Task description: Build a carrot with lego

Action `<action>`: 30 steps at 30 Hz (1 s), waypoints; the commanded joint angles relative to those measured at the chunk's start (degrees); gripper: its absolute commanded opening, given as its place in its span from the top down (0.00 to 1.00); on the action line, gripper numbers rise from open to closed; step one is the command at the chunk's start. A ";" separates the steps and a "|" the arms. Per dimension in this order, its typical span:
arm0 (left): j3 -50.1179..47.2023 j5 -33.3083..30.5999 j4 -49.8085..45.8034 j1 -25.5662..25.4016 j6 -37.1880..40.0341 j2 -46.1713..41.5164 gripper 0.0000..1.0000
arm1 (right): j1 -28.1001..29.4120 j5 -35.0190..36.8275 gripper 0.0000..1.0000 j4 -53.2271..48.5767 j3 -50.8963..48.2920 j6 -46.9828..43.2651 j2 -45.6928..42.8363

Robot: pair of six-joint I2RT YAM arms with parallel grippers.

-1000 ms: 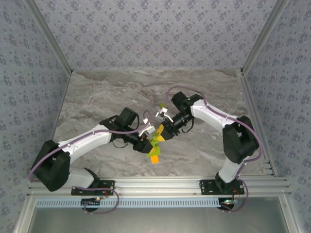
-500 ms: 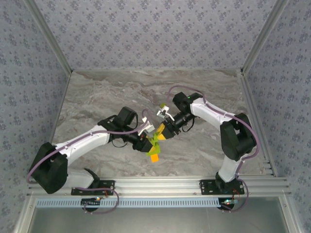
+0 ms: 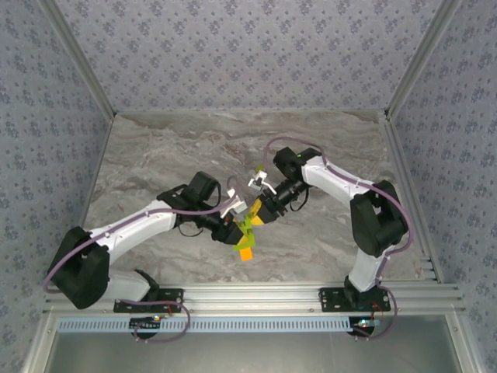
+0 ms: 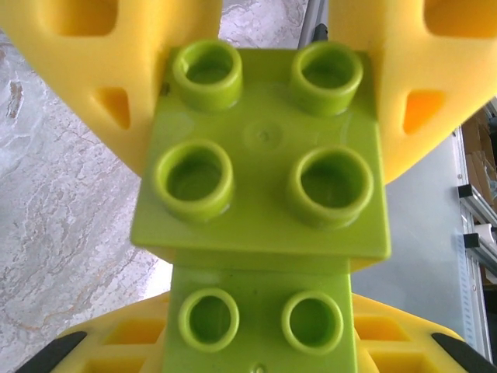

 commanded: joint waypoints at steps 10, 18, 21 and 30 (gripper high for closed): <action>3.86 -2.15 9.05 1.65 0.50 -0.64 0.84 | 3.51 9.50 0.73 -8.05 -1.09 3.56 2.87; 3.95 -2.09 8.98 1.73 0.53 -0.59 0.84 | 0.83 7.03 0.42 -4.37 -1.87 4.53 -1.26; 4.02 -2.20 8.83 1.67 0.63 -0.51 0.84 | -1.21 5.48 0.27 -1.81 -2.32 5.60 -4.05; 4.17 -4.72 8.58 1.72 0.58 0.63 0.84 | -7.15 19.20 0.21 21.31 -9.96 25.59 -16.02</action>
